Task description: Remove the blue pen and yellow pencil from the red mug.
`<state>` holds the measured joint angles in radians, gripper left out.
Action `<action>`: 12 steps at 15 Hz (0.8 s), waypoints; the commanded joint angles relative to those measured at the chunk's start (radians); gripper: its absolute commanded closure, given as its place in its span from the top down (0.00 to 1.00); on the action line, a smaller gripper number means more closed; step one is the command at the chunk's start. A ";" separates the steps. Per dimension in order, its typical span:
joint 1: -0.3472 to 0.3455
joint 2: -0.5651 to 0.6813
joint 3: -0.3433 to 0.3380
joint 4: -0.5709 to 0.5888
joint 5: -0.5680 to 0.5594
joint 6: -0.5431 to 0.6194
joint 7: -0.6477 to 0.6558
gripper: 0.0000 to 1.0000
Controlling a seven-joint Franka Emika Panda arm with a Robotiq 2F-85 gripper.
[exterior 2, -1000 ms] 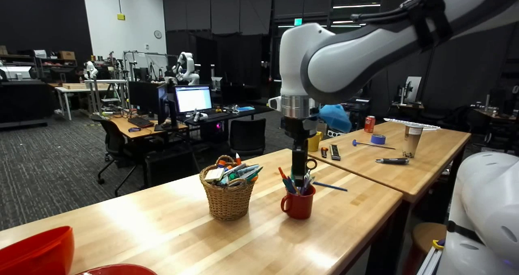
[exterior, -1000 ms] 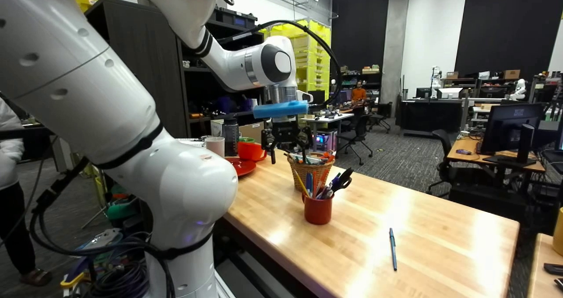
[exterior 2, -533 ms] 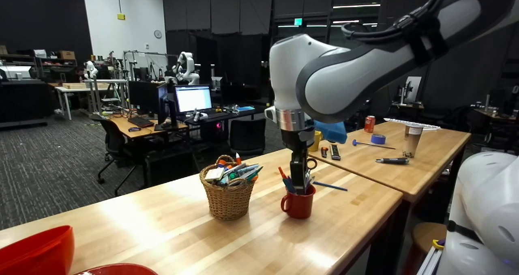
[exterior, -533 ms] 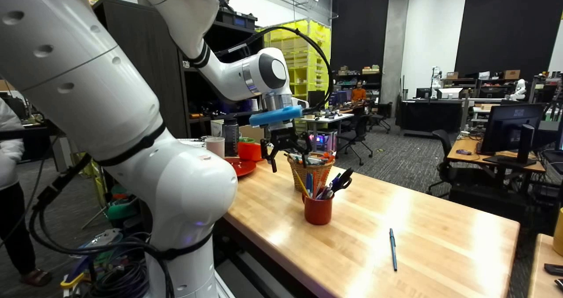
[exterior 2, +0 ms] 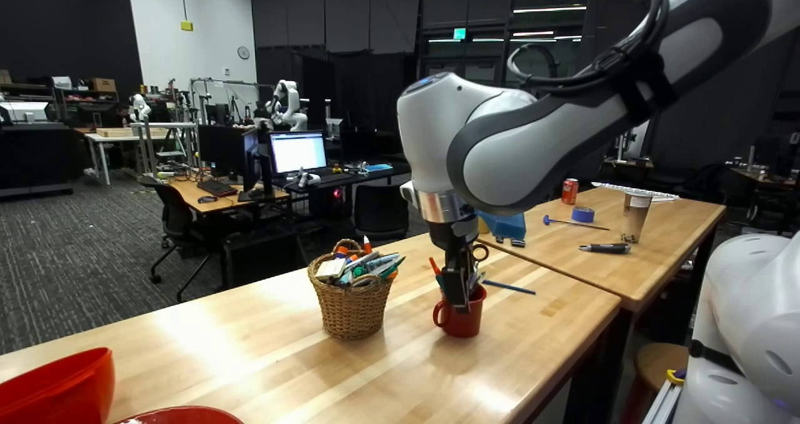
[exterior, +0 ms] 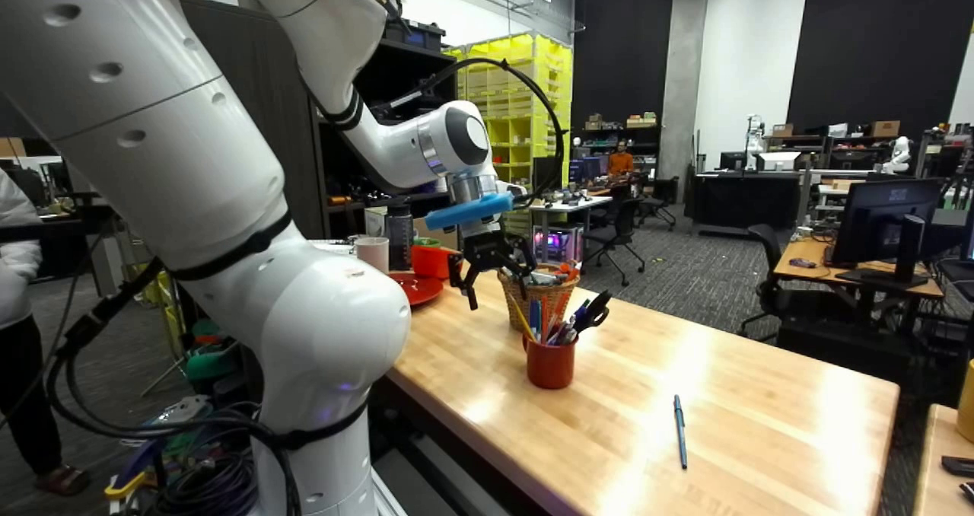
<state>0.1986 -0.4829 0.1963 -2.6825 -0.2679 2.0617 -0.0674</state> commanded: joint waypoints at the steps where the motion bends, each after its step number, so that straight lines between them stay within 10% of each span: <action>1: -0.005 0.041 0.026 0.022 -0.035 0.009 0.044 1.00; 10: -0.008 0.110 0.029 0.064 -0.061 0.018 0.061 1.00; 11: -0.007 0.116 0.028 0.067 -0.061 0.020 0.060 0.75; 12: -0.007 0.119 0.028 0.069 -0.061 0.020 0.060 0.74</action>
<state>0.1983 -0.3880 0.2169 -2.6326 -0.3055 2.0767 -0.0268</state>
